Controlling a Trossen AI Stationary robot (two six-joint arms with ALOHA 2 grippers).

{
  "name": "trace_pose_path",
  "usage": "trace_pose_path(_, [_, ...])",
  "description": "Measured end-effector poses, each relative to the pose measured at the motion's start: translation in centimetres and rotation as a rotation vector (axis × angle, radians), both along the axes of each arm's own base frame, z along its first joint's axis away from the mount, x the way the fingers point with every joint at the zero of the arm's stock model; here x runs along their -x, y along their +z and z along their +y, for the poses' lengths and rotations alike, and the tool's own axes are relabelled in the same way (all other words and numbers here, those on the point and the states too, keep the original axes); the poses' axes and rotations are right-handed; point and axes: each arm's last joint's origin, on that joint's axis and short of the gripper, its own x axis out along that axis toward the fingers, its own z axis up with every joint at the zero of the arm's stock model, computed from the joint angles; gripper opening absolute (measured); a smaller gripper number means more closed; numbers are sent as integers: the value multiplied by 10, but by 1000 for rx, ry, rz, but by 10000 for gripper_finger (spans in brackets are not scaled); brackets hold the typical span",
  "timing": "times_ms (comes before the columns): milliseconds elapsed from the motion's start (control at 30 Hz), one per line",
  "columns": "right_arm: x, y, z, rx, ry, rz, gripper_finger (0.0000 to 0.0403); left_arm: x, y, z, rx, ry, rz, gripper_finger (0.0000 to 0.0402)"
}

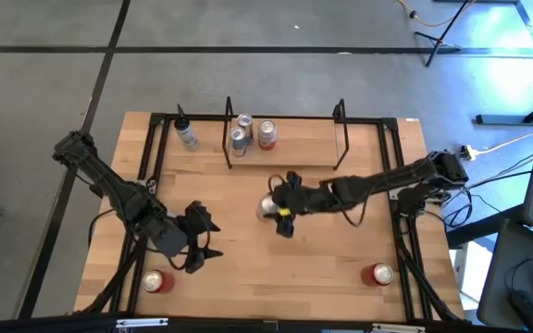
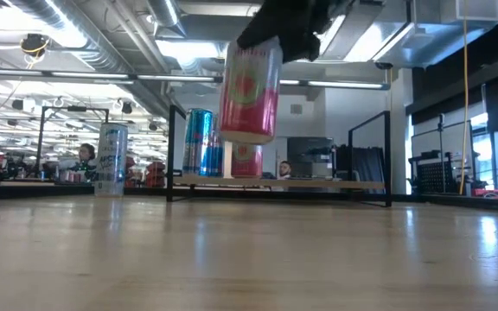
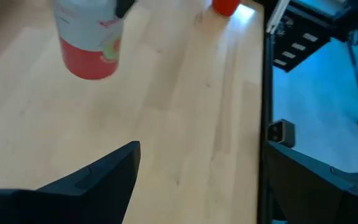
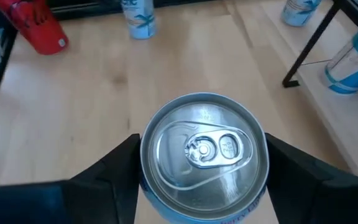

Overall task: Place canned beverage on shelf
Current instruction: Put the pink soda can on the shelf aligned with the other pink soda can

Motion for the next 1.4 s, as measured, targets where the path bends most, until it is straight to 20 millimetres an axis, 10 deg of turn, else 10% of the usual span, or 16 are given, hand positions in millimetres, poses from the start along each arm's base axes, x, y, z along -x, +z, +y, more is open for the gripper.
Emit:
trace_pose_path(667, [-12, -16, -152, 114, -152, 12, 246, -18, -1, 33, -23, 115, 19, 325])
trace_pose_path(1233, [-19, -39, -192, 106, -199, -6, 247, -20, -1, 38, -8, 142, 20, 325])
trace_pose_path(1400, [-20, -40, -193, 127, -229, -7, 314, -20, -1, 38, -2, 135, 24, 325])
